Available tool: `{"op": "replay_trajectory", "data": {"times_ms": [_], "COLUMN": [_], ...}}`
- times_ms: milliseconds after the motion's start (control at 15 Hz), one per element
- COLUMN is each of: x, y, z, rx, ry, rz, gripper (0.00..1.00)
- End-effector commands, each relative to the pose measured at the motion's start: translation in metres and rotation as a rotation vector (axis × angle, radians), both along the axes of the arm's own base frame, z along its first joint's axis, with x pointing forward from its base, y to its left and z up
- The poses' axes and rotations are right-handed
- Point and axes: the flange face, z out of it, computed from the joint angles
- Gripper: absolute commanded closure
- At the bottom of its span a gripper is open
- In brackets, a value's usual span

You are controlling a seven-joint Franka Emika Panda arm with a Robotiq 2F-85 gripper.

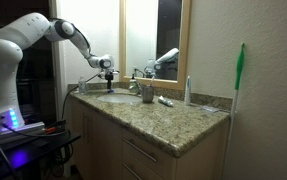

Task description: Move the blue lid to the right of the sink

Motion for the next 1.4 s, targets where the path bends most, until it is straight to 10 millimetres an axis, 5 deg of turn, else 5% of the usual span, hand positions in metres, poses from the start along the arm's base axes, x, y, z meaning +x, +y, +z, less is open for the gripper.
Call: {"op": "replay_trajectory", "data": {"times_ms": [0, 267, 533, 933, 1333], "x": [-0.005, -0.006, -0.015, -0.076, -0.171], "y": [-0.004, -0.012, -0.037, -0.097, -0.134], "z": [-0.008, -0.004, 0.022, 0.123, 0.203], "rx": [0.014, 0.018, 0.03, 0.059, 0.004], "ry": [0.002, -0.007, 0.048, 0.177, 0.195], "rz": [-0.011, -0.035, -0.073, -0.153, -0.414], "gripper": [0.53, 0.8, 0.81, 0.81, 0.81]}}
